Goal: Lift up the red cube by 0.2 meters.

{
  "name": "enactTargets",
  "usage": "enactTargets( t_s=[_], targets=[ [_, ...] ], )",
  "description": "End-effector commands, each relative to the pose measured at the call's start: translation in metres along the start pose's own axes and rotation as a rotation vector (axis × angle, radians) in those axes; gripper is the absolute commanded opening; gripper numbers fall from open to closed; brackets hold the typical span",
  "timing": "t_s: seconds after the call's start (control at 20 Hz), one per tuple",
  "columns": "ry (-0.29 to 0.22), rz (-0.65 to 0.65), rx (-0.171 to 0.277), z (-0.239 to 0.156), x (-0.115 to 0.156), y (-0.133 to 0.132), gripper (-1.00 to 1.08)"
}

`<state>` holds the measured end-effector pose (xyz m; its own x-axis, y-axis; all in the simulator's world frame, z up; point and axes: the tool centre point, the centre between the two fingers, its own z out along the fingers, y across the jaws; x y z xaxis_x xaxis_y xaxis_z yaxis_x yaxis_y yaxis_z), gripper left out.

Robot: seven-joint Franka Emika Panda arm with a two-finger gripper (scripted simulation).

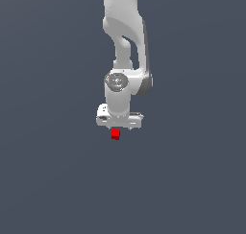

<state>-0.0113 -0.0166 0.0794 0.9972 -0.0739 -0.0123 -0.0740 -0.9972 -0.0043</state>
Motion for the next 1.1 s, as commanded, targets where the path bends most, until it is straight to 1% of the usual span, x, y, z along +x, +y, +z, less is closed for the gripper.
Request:
enactTargets(
  t_s=[0.0, 0.3, 0.65, 0.7, 1.05],
  targets=[
    [0.005, 0.014, -0.002, 0.02, 0.001, 0.007, 1.0],
    [0.011, 0.036, -0.004, 0.051, 0.003, 0.019, 1.0],
    [0.012, 0.042, -0.005, 0.059, 0.005, 0.022, 1.0],
    [0.012, 0.042, -0.005, 0.059, 0.005, 0.022, -1.0],
    [0.012, 0.042, -0.005, 0.059, 0.005, 0.022, -1.0]
  ],
)
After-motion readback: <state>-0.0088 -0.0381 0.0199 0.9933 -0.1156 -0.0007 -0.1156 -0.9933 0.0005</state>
